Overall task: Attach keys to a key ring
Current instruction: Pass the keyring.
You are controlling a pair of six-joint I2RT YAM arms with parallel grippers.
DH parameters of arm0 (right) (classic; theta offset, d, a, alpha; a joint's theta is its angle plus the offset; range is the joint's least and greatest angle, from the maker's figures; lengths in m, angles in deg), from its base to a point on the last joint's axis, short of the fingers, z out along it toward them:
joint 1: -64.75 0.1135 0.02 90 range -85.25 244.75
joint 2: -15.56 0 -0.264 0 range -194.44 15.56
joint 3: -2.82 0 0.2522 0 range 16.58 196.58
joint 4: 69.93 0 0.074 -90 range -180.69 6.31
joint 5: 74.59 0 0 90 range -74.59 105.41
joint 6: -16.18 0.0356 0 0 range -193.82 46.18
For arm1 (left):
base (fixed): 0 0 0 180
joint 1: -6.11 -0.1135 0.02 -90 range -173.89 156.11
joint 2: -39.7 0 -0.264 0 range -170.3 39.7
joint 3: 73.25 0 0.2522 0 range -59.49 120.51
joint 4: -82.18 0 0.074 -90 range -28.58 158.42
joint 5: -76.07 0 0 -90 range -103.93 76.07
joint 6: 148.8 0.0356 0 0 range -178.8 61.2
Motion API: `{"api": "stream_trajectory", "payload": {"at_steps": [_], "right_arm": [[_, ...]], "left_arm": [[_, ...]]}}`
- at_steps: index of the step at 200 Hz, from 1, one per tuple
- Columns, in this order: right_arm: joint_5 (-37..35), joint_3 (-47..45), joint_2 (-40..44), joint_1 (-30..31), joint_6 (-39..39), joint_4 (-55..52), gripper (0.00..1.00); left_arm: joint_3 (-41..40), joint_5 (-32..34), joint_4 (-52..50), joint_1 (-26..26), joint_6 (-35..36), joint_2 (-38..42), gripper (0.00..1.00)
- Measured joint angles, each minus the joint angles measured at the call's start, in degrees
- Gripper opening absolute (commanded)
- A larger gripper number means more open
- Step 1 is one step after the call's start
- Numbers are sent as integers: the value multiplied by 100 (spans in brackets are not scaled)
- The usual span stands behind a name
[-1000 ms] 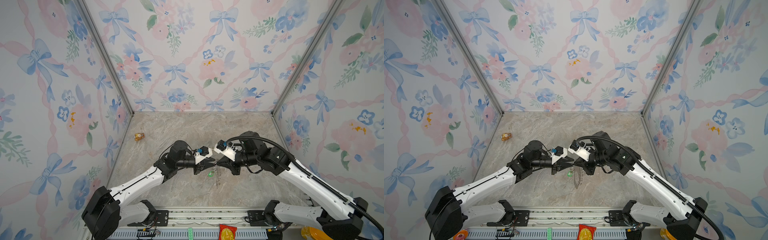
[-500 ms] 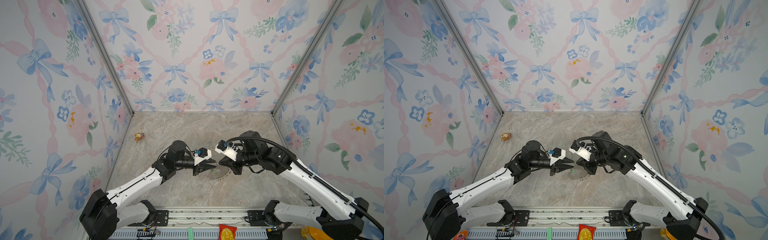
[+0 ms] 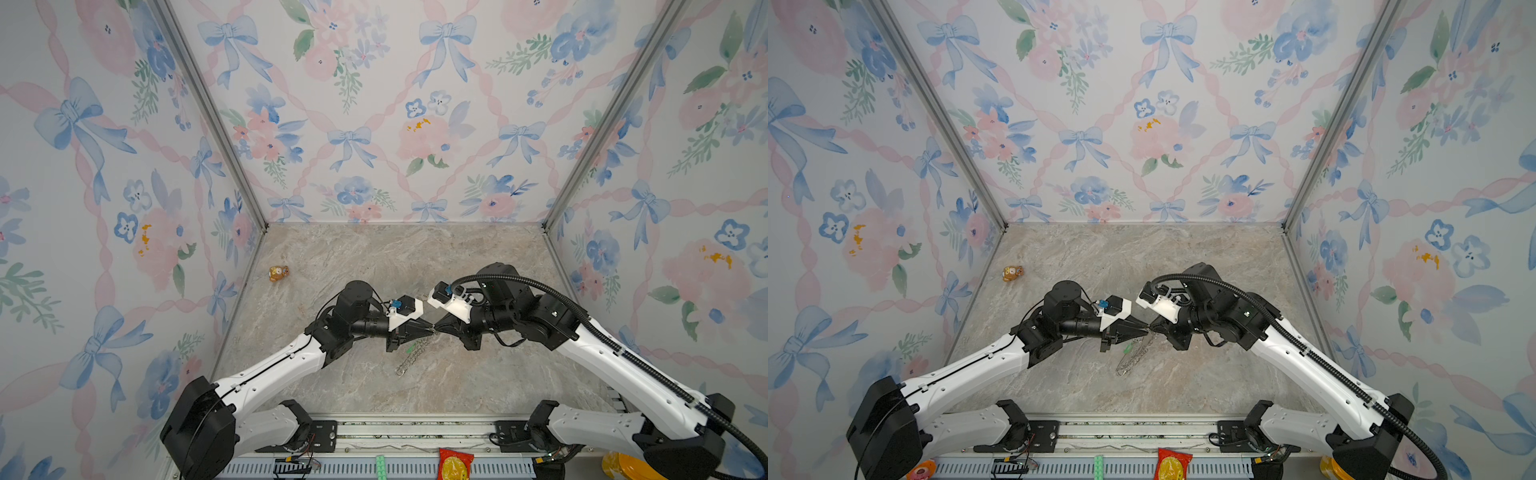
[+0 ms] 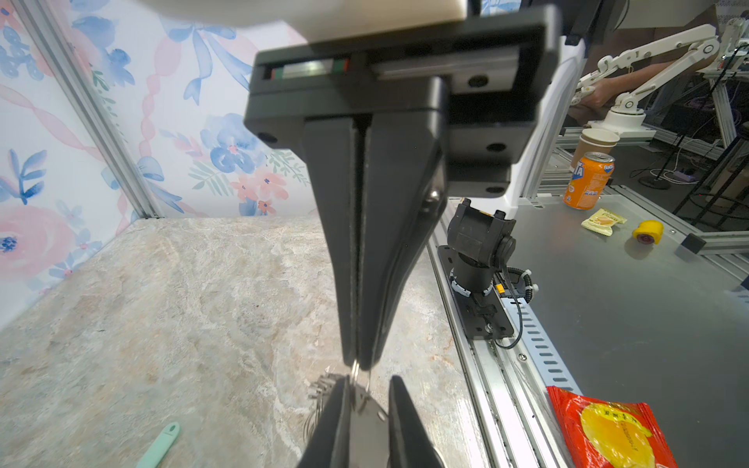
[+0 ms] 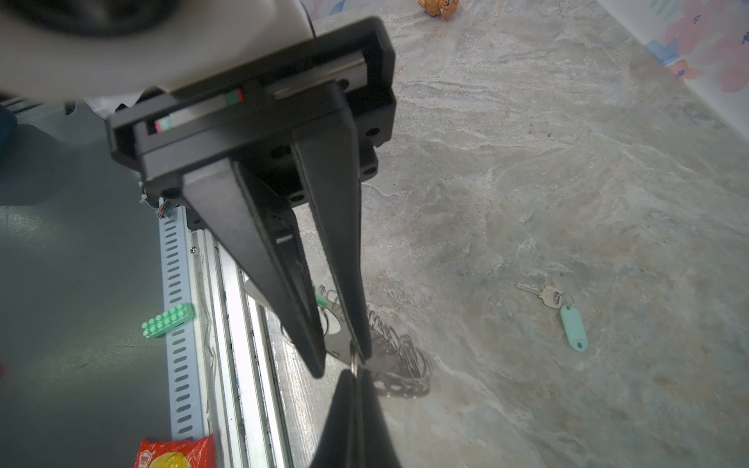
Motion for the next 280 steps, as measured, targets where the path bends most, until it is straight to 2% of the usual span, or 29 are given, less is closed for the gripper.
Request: {"api": "stream_trajectory", "payload": {"at_steps": [34,50,65,96,109,138,165,179,205,280], "right_arm": [[90,-13,0,0,0,-2,0],[92,-22,0,0,0,-2,0],[87,-42,2,-4,2,4,10],[144,-306,297,-179,22,354,43],[146,-656,686,-391,140,662,46],[72,-1569,1499,-619,433,1482,43],[76,-2046,1576,-619,680,2070,39],[323,-2249,1561,-623,776,2343,39],[798,-2544,1672,-564,894,2924,37],[1121,-2769,1759,-579,909,3488,28]], "left_arm": [[2,55,-2,0,-31,-15,0],[2,63,-2,0,-33,-33,0],[4,79,-7,0,-33,-44,0],[4,256,-46,0,-46,-50,0],[-2,387,4,0,-87,-50,0],[-87,669,184,0,-216,-2,0],[-151,774,304,0,-304,79,0],[-155,776,363,0,-341,92,0],[-157,748,461,0,-382,118,0],[-179,385,573,2,-470,299,0]]}}
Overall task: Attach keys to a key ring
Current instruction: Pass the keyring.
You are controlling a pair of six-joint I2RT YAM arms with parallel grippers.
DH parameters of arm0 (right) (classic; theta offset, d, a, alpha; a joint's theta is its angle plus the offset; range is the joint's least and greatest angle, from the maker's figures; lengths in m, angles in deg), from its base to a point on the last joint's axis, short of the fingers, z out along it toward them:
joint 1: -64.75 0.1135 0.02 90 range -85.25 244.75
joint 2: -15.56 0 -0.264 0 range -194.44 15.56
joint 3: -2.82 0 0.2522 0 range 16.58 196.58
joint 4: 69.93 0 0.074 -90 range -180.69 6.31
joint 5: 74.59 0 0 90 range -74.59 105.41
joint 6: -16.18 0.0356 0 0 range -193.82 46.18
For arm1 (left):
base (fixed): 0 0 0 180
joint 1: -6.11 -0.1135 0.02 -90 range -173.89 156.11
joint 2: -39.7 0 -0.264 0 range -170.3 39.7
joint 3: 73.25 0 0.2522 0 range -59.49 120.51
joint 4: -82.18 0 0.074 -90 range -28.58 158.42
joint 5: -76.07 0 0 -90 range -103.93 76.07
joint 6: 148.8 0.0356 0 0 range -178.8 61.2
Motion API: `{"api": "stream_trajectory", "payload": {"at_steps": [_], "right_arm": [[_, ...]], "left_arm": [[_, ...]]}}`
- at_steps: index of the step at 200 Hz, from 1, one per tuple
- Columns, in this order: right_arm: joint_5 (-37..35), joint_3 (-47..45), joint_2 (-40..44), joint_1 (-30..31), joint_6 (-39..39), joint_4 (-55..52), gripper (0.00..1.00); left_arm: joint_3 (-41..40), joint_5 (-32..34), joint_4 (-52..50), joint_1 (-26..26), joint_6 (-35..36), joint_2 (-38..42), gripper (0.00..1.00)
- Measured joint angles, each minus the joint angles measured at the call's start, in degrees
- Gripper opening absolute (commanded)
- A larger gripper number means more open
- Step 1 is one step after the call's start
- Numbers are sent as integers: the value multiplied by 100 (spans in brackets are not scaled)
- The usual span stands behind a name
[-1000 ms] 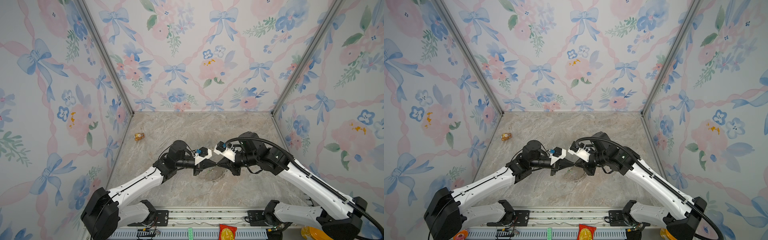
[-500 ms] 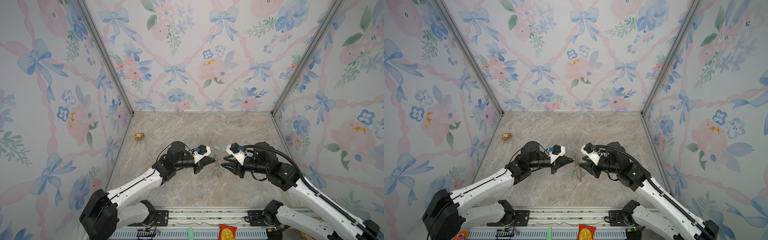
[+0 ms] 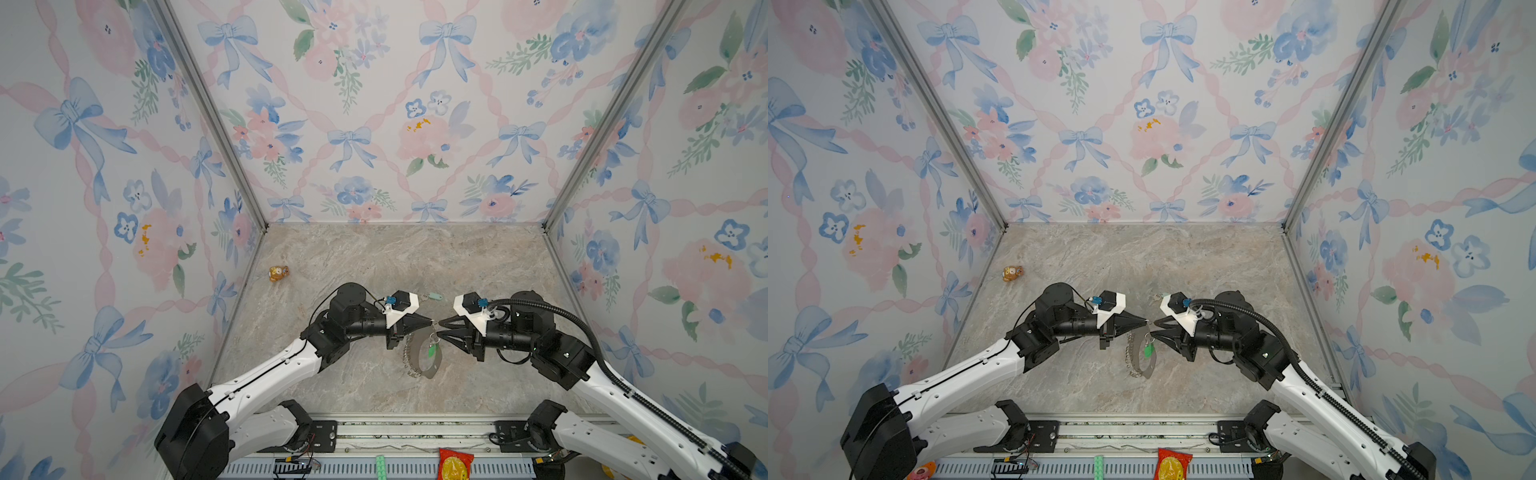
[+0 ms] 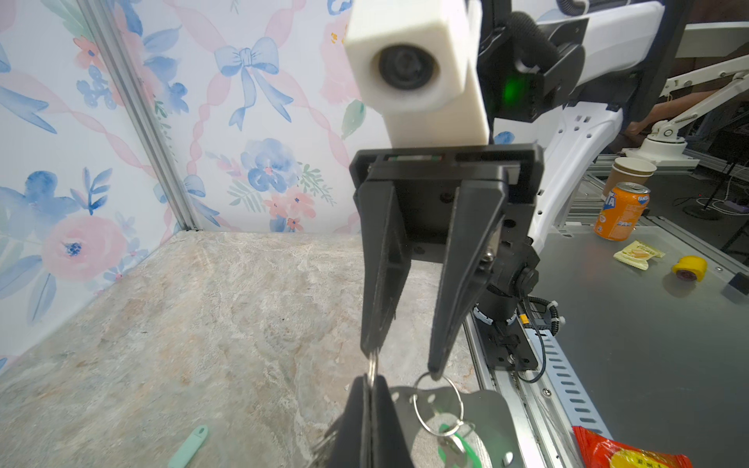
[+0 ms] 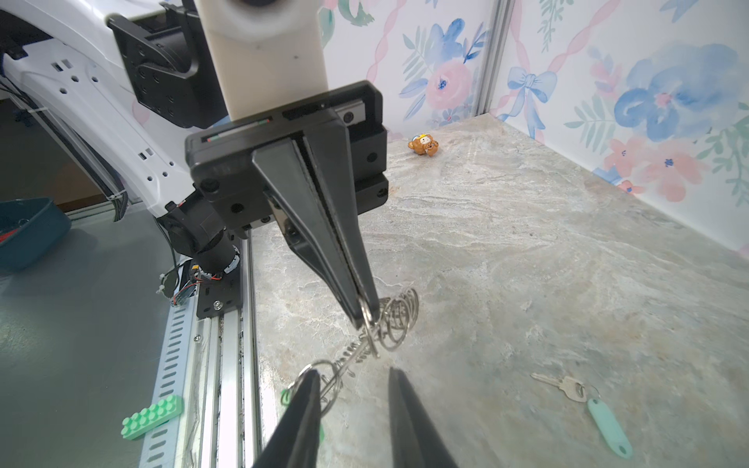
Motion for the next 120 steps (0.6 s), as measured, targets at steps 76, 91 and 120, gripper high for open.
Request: {"api": "stream_trajectory", "payload": {"at_steps": [76,91,120], "right_arm": [[380,2,-98,4,-94,55,22],[398,4,-101,13,-129,48,21],[404,22,-157,44,-219,-28,17]], "left_arm": [[-304,125,52,229,177,186,0],[-337,164,92,262,223,186,0],[-474,271,203,297,284,240,0]]}}
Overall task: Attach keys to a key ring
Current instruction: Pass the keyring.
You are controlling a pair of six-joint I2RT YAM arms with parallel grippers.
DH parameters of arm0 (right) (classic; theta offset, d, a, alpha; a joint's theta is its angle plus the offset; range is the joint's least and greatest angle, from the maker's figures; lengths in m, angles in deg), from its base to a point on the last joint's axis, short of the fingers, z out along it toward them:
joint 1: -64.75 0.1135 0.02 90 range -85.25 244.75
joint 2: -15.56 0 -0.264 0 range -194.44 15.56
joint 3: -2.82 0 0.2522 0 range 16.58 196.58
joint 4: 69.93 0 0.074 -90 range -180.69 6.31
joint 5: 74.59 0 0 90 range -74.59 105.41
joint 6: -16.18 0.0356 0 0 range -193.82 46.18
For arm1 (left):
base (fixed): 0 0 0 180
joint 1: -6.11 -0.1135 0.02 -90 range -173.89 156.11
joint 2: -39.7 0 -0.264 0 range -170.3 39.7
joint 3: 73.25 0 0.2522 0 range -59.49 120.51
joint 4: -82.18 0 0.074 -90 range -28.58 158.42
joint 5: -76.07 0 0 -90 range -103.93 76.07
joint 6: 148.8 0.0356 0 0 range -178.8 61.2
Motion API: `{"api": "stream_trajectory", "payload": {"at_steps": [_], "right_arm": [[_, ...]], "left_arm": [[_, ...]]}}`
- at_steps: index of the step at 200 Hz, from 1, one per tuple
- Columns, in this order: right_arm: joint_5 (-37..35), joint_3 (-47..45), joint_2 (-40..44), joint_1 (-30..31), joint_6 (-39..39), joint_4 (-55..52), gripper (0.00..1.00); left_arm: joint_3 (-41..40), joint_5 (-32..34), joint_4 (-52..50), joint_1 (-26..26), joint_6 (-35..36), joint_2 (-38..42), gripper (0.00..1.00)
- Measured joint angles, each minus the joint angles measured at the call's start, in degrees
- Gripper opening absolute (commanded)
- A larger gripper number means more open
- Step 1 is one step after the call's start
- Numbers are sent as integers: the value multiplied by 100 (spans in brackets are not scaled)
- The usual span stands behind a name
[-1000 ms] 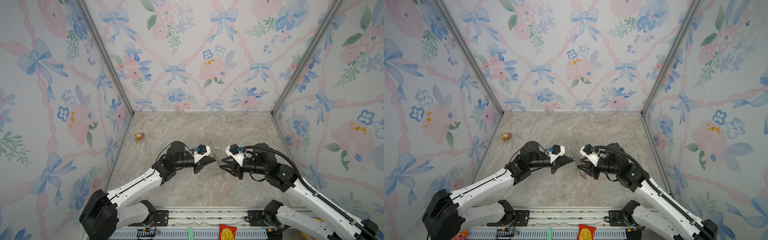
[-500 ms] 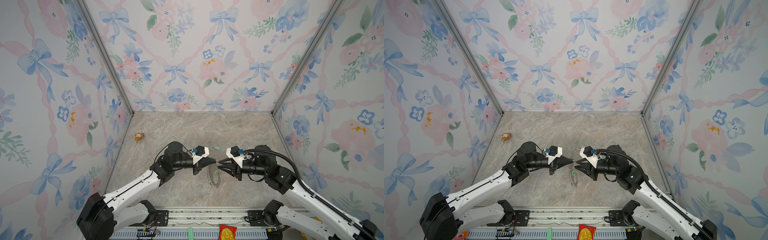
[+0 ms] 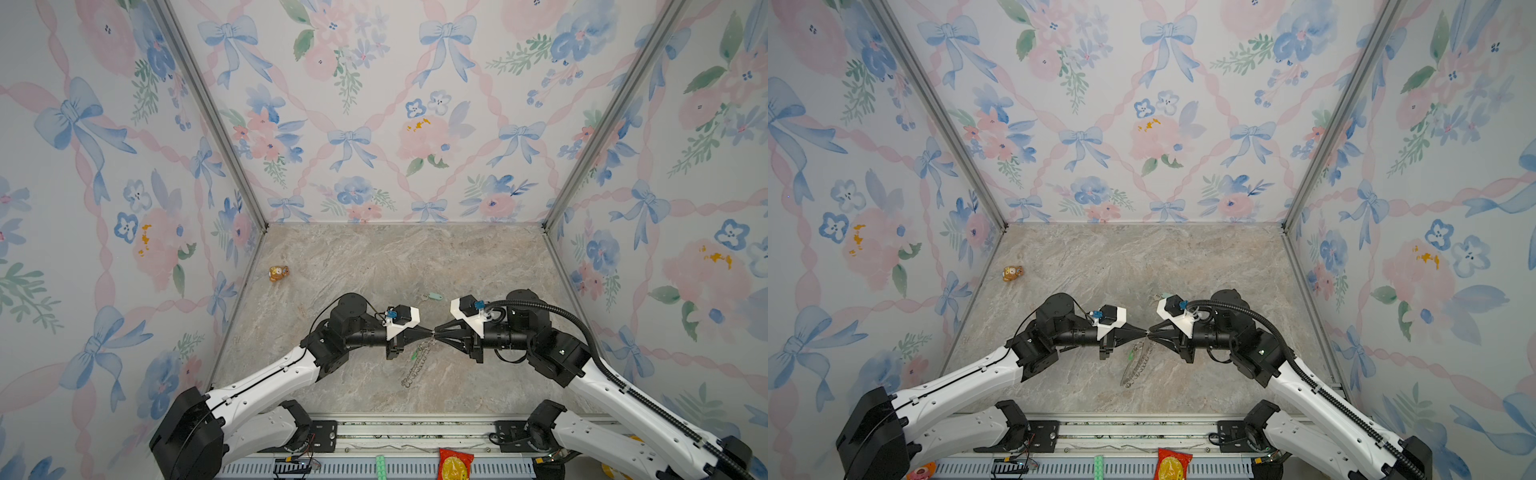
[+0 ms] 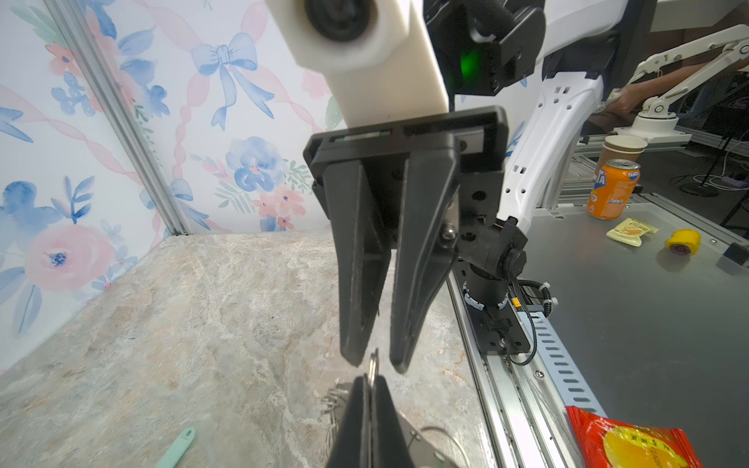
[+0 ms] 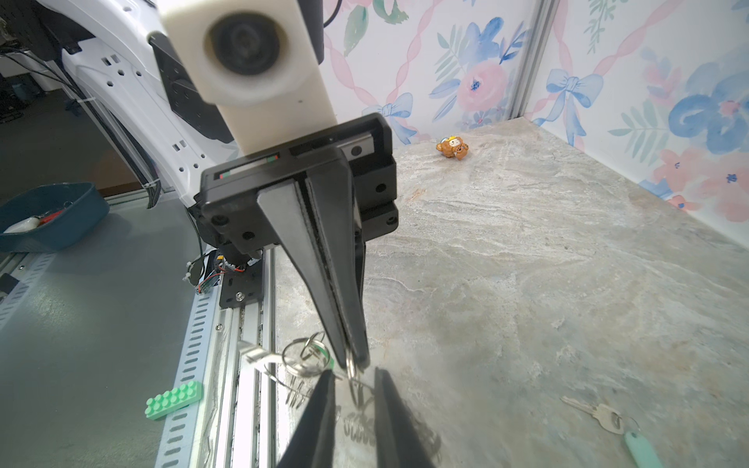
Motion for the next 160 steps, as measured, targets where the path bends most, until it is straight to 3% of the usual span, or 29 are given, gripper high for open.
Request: {"api": "stream_trajectory", "payload": {"at_steps": [74,141,160], "right_arm": [[-101,13,-28,11,-140,-118,10],[-713,439,-92,385,-468,-730,8],[-940,446,-114,511,-562,-785,3]], "left_arm": [[-251,302,391,70,2,177,0],[-389,527,605,236,216,264,0],[-542,765,693,332,326,352,0]]}}
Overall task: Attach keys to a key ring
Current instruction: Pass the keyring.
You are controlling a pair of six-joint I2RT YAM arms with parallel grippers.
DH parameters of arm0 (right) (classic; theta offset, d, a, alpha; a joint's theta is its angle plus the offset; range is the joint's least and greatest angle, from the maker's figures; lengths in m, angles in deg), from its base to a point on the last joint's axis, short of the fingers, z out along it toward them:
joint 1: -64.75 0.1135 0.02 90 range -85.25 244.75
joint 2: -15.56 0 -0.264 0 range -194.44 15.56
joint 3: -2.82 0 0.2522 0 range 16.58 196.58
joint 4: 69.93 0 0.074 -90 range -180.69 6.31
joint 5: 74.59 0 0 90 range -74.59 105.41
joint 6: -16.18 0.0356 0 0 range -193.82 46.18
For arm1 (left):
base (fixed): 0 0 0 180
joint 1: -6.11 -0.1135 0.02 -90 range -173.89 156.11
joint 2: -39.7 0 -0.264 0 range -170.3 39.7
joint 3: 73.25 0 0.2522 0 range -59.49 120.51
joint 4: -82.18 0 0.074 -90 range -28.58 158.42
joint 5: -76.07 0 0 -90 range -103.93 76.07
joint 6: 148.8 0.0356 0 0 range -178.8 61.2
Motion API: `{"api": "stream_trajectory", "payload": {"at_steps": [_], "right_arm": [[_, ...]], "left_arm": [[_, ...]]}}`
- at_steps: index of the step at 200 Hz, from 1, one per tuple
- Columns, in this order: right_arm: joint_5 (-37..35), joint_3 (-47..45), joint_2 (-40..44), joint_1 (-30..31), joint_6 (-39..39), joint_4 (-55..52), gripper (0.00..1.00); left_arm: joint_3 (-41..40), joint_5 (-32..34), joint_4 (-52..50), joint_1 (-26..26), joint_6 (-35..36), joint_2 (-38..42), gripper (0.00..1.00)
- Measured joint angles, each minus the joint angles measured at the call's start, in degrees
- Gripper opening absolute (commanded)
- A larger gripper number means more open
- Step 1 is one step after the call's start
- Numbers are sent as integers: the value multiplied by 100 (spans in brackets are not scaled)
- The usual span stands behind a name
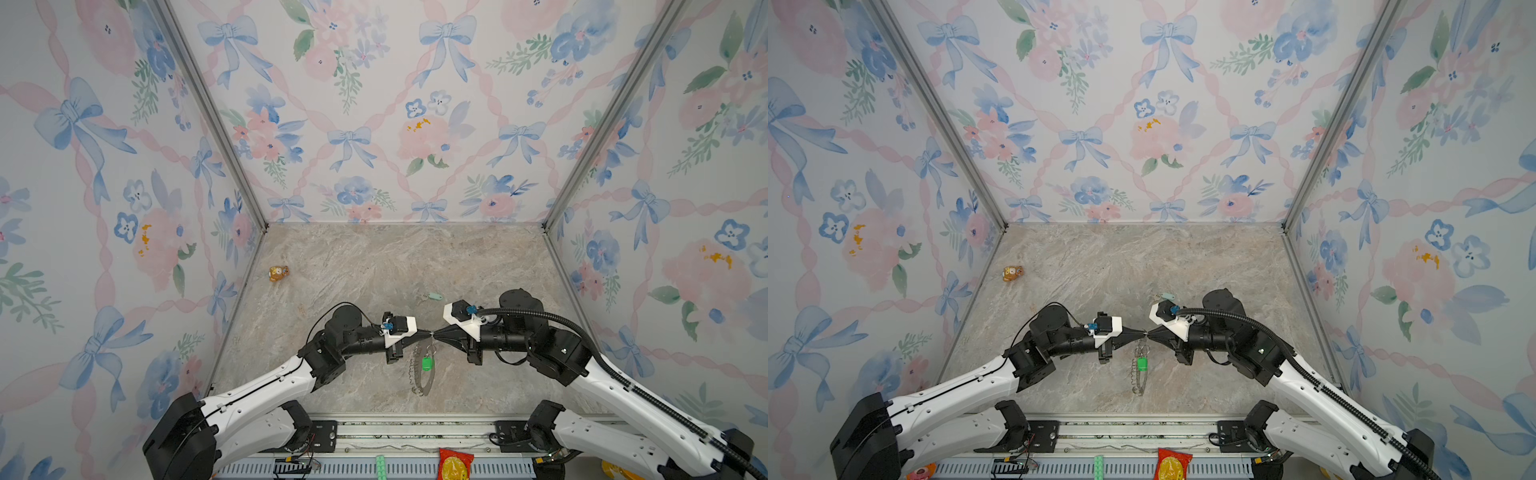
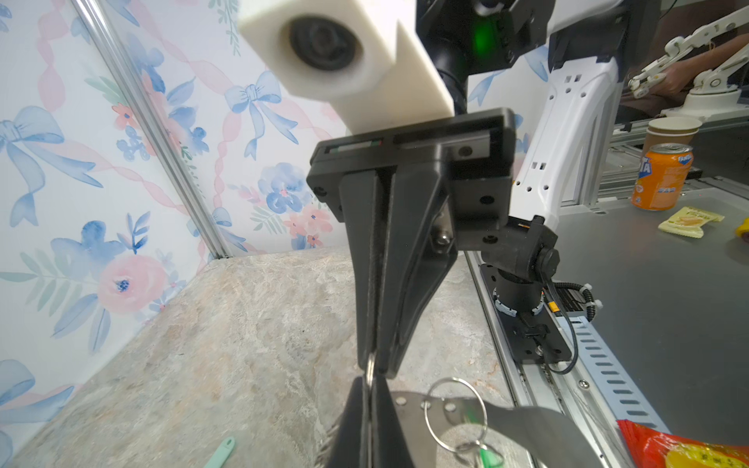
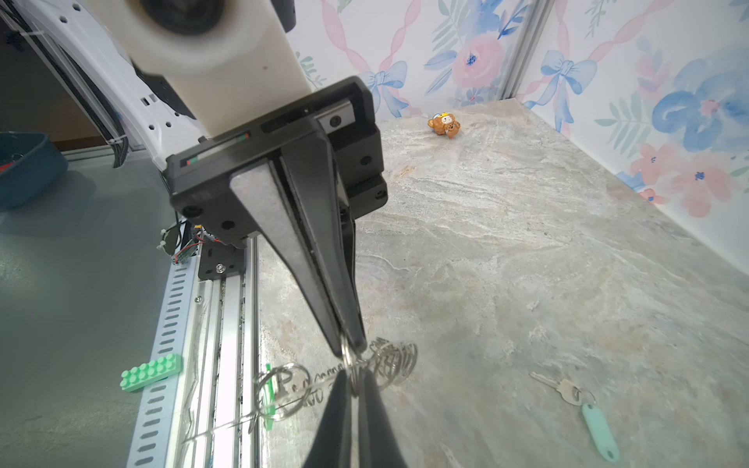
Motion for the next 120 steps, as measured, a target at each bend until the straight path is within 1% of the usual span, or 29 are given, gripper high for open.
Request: {"api": "stream_trajectory", "payload": {"at_steps": [18,45,58,83,120], "right_arm": [[-457,2,-24,271,-179,-44,0],[-1255,2,-22,726,-424,-87,0],[-1521,2,-22,859,-516,-83,0],[-1797,2,-24,981,-632,-42,0],[-2013,2,-44,1073,-730,68,0]], "left_arm": [[-136,254,39,76,125,81,0],[-297,597,105,184,337,177,0],[-339,752,151,223,415,199,0],[-409,986,262,271,518,229,0],[-442,1143,345,271,592,271,0]]}}
